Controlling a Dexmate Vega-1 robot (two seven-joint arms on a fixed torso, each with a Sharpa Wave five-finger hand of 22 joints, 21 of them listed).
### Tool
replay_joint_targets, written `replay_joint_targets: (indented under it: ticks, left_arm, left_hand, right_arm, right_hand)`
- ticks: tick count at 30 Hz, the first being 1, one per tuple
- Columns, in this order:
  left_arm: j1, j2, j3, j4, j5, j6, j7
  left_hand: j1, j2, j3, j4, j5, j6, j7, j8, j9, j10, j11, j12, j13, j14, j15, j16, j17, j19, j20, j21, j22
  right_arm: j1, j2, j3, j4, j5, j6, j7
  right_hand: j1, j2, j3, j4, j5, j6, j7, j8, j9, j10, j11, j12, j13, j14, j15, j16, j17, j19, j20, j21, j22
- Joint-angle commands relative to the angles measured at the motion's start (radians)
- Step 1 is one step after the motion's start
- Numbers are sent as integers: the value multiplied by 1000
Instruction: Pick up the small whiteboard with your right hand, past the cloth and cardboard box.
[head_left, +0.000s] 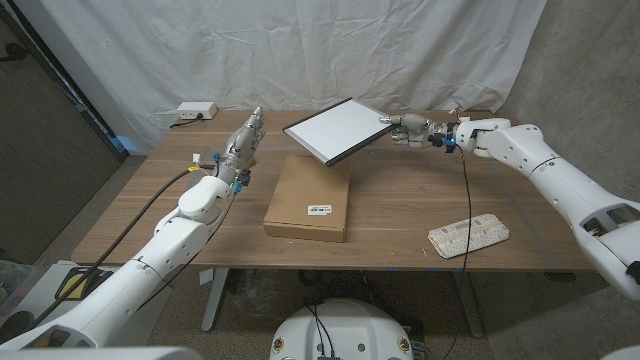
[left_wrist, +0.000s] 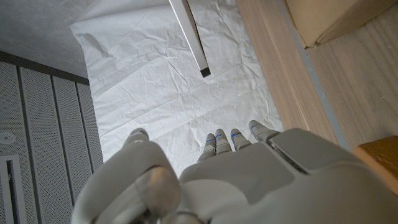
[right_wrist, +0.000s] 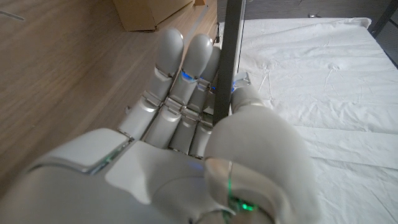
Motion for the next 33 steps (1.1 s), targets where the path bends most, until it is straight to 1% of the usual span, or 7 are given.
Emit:
replay_joint_targets:
  ticks: [1, 11, 16, 24, 26, 33]
  left_arm:
    - [-2, 3, 3, -1, -2, 6, -7]
    - [3, 7, -6, -5, -15, -9, -24]
    - [5, 12, -5, -5, -14, -2, -25]
    - [9, 9, -10, -5, -15, -13, -23]
    - [6, 11, -9, -2, -14, -11, -27]
    - [-12, -3, -2, 25, -16, -12, -30]
  left_hand:
    - [12, 1, -5, 1, -2, 1, 2, 1, 2, -2, 3, -2, 4, 2, 0, 1, 2, -4, 6, 3, 5]
    - [15, 2, -6, 0, -2, 2, 3, 1, 2, -1, 3, -2, 4, 1, 1, 0, 2, -4, 6, 3, 5]
    - [16, 2, -6, 0, -2, 1, 2, 1, 2, -1, 3, -2, 4, 1, 1, 0, 2, -5, 7, 2, 5]
    - [17, 3, -7, -1, -3, 2, 3, 1, 2, -1, 4, -2, 4, 1, 1, 0, 2, -5, 7, 2, 5]
    - [18, 3, -8, -1, -3, 1, 2, 1, 2, -1, 5, -2, 4, 1, 0, 0, 2, -4, 7, 2, 5]
    - [19, 3, -9, -2, -3, 2, 3, 1, 2, -2, 4, -2, 4, 1, 0, 0, 2, -4, 7, 3, 5]
  right_arm:
    - [-31, -30, 32, -63, 31, -8, -34]
    - [-59, -53, 51, -126, 58, -24, -74]
    - [-69, -62, 57, -148, 69, -29, -88]
    - [-68, -60, 55, -145, 75, -20, -87]
    - [-62, -57, 51, -141, 73, -20, -84]
    - [-35, -40, 32, -106, 61, -16, -69]
  right_hand:
    - [81, 65, 120, 40, 5, 37, -28, -4, 4, 157, -141, 5, 317, 5, -4, 6, 4, 7, -34, 2, -1]
    - [77, 64, 122, 42, 5, 38, -28, -8, 7, 158, -141, 5, 319, 6, -3, 6, -1, 8, -34, 8, -2]
    - [74, 63, 124, 43, 4, 37, -28, -8, 13, 157, -141, 4, 318, 7, -3, 10, 1, 9, -34, 12, -1]
    - [73, 63, 128, 41, 5, 38, -27, -10, 13, 159, -141, 2, 315, 4, -3, 8, -3, 6, -34, 13, -3]
    - [72, 64, 129, 42, 5, 38, -27, -10, 13, 158, -141, 3, 317, 4, -2, 10, 1, 8, -34, 16, -1]
    - [72, 63, 132, 41, 5, 41, -28, -12, 10, 158, -141, 3, 317, 4, -3, 11, -1, 6, -34, 17, -3]
